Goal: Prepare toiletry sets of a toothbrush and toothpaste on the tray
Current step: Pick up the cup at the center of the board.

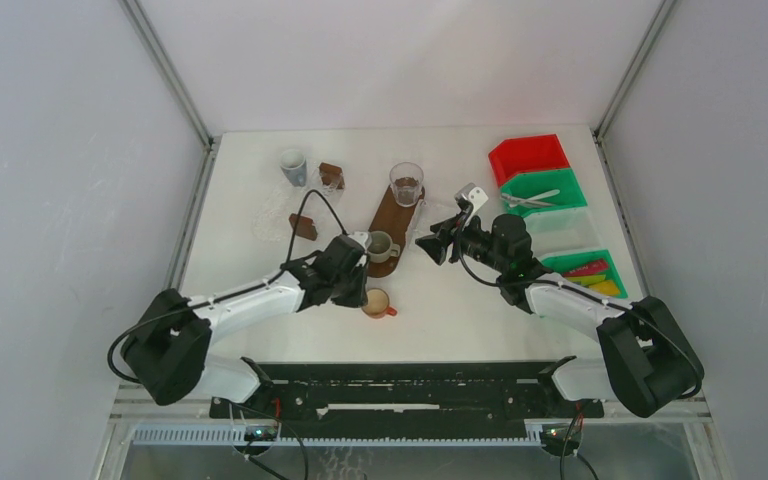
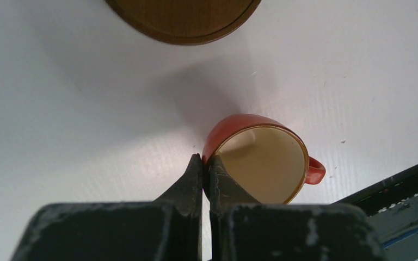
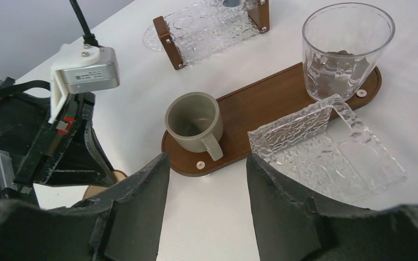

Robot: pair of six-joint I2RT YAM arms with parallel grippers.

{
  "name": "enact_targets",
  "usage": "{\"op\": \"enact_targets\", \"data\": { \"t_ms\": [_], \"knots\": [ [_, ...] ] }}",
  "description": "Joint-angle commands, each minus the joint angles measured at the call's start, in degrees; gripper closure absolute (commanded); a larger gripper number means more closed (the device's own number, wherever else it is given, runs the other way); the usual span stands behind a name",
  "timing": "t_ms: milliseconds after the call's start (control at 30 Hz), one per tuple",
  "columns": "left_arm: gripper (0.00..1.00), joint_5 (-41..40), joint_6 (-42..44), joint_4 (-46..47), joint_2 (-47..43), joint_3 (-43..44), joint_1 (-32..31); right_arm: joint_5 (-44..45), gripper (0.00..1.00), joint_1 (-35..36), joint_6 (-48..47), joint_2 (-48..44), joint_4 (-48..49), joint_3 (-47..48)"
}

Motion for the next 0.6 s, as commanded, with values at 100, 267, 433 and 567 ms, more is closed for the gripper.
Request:
{"op": "enact_targets", "data": {
  "t_ms": [100, 267, 433, 567],
  "knots": [
    [1.0, -6.9, 4.5, -8.9, -11.3, 6.1, 0.8, -0.9, 0.38, -0.4, 1.1, 0.0, 3.4, 0.0],
    [1.0, -9.2, 4.9, -9.2, -21.7, 5.3, 6.3, -1.1, 0.38, -0.4, 1.2, 0.1, 3.5, 0.0],
    [1.0, -13.5, 3.7, -2.2, -30.5, 3.9, 13.8, -1.3, 0.38, -0.4, 1.4, 0.2, 3.7, 0.1],
    [1.0, -11.6, 1.3, 5.9, -30.6, 4.6, 24.4, -1.6, 0.38, -0.4, 1.7, 0.6, 4.1, 0.0]
  ]
}}
